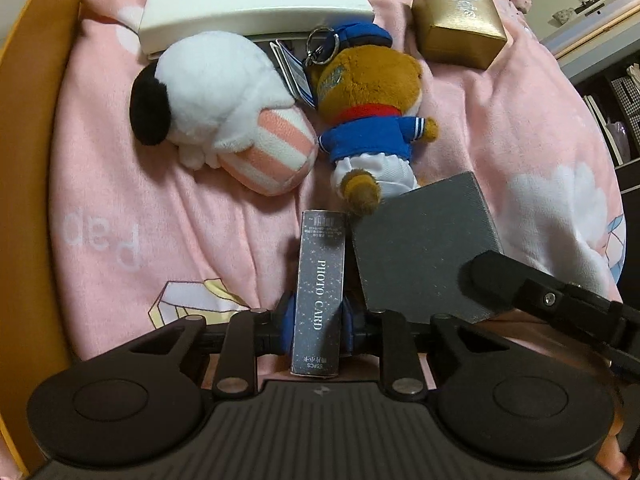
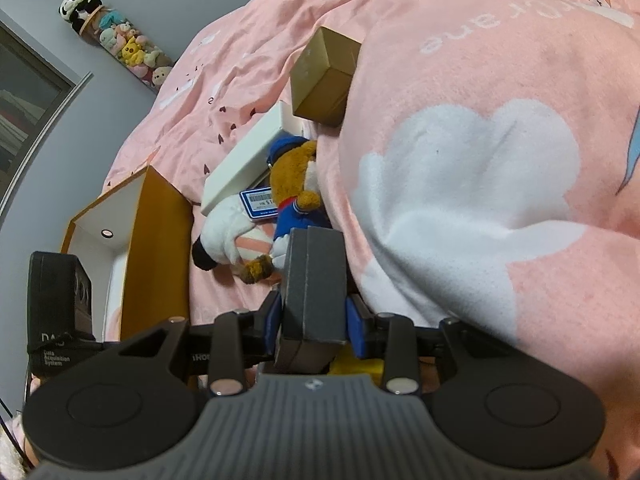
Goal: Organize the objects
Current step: 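Lift both boxes and carry them toward the shoebox with both grippers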
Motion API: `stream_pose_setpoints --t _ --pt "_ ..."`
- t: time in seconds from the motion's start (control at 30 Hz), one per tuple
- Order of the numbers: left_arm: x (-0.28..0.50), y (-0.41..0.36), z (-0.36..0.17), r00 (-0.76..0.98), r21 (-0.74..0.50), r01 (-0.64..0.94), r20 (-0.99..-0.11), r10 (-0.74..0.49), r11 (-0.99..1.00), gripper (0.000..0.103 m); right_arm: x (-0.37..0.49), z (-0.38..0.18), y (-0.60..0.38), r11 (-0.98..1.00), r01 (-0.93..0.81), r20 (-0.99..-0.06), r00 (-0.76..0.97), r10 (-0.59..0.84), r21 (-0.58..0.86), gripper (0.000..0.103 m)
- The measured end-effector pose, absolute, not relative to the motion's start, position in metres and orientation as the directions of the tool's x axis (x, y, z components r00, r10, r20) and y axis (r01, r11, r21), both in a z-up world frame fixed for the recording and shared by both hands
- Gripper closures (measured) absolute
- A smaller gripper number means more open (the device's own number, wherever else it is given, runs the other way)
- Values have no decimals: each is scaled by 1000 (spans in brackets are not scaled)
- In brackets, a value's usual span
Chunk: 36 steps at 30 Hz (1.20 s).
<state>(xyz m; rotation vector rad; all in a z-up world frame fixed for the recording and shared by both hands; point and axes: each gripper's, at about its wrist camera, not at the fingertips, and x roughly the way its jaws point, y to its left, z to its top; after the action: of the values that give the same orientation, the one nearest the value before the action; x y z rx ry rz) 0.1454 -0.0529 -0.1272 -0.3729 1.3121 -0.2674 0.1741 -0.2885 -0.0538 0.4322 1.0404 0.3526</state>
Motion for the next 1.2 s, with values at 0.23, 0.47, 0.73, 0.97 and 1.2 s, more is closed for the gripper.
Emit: stream_pose_setpoints --t 0.23,0.47,0.73,0.97,1.2 --pt "129 -54 -116 287 -375 -6 -889 -357 927 78 171 -49 -284 867 -108 -747 464 477 486 66" --pt "97 -35 -78 407 -374 -30 -852 -330 927 78 158 -18 -272 882 -183 -726 508 463 434 68" --pt "104 -13 -26 549 -435 -33 -760 -348 900 78 148 26 -256 888 -218 -687 569 453 405 68" --pt "79 22 28 644 -476 -4 -674 -362 880 78 143 63 -216 867 -325 -648 576 499 379 68" --pt "53 61 62 713 -427 -50 -649 -267 903 78 141 87 -156 794 -461 -594 530 605 398 68"
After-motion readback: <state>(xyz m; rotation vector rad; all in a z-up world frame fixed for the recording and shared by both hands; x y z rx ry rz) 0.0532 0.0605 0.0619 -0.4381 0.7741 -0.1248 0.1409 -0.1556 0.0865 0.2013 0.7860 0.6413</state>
